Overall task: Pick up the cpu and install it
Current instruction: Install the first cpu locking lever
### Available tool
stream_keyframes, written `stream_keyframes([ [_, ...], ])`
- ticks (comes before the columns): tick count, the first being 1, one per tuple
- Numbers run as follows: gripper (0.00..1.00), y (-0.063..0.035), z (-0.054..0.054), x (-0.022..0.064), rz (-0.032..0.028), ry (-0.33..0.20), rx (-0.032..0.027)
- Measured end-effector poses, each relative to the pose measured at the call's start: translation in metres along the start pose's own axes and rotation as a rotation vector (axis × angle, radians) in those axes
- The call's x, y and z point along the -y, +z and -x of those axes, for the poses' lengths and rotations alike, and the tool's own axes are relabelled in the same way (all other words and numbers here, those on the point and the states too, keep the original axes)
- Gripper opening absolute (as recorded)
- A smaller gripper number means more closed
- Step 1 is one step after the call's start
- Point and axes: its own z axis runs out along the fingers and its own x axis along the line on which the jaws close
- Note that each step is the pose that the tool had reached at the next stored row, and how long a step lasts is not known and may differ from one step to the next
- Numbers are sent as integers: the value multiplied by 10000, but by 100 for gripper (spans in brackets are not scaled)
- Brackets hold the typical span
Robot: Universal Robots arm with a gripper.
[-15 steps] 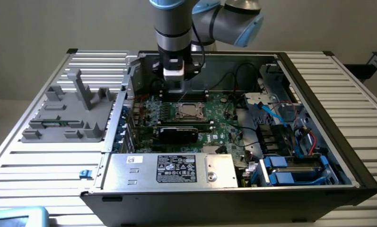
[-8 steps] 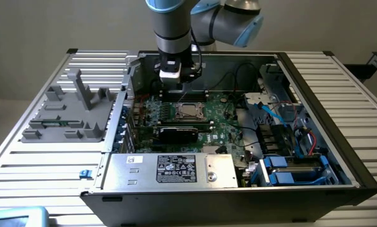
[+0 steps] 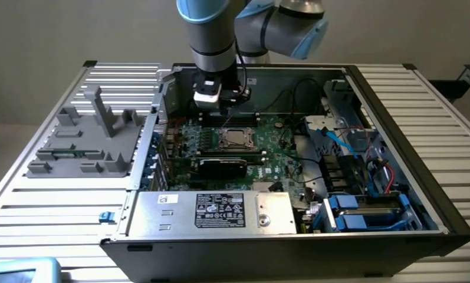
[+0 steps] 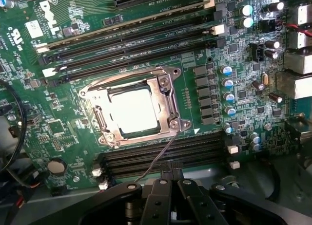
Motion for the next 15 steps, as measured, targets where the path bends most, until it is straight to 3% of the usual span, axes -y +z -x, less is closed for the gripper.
stream_keyframes([
  [6,11,12,50,-17,-24,8,-11],
  [11,11,32,87,-33,-102,-33,-312],
  [15,11,61,98,-42,-115,159,-475],
])
